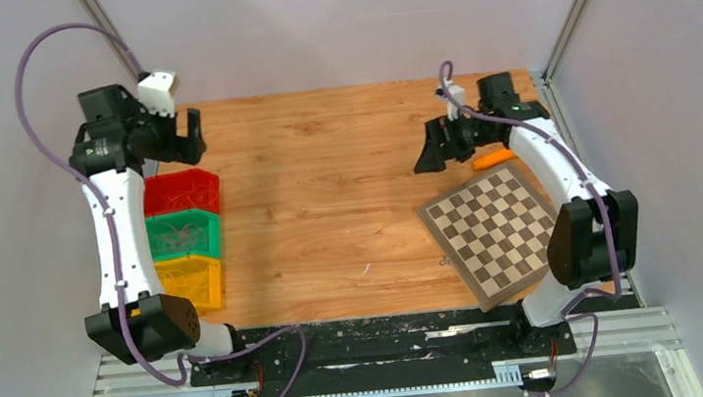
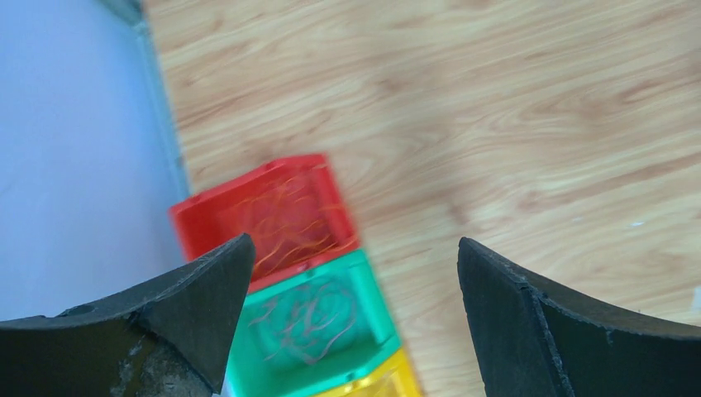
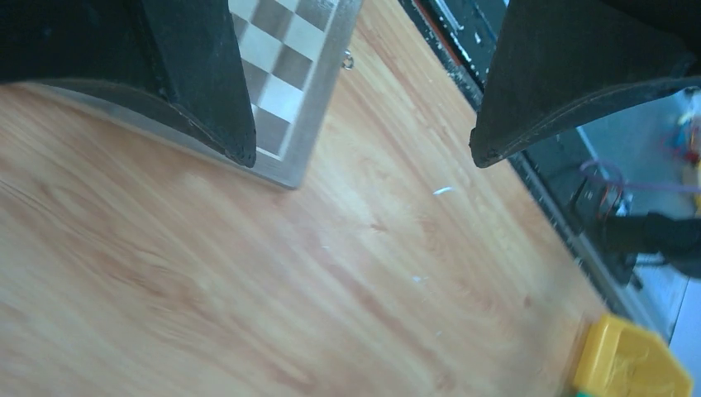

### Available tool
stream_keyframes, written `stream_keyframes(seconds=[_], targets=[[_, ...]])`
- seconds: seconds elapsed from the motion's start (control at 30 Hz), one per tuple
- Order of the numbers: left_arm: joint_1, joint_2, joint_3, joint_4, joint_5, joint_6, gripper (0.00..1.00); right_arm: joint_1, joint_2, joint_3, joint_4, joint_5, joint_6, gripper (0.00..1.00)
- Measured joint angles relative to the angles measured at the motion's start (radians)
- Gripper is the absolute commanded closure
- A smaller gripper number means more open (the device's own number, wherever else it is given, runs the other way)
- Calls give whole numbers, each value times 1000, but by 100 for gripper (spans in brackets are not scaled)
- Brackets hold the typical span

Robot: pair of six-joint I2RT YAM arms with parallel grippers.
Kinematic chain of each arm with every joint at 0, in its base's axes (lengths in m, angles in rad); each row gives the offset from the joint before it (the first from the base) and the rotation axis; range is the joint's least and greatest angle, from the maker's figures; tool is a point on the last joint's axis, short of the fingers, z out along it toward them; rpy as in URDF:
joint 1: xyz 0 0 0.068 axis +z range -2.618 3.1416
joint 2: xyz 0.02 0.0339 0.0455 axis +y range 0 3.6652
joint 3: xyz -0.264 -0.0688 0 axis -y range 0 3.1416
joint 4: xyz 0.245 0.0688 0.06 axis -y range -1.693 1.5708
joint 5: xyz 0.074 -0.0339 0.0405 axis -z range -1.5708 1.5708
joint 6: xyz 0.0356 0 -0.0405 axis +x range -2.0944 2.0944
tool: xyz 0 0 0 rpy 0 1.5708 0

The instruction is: Untangle the cables

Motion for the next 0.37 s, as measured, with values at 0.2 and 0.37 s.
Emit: stream_keyframes(seconds=[0.2, 0.37], targets=[[-304, 21, -70, 96, -107, -198, 0, -152, -162, -158, 108, 111, 64, 0], [-424, 55, -203, 132, -120, -319, 0, -193, -249, -284, 126, 166, 78, 0]])
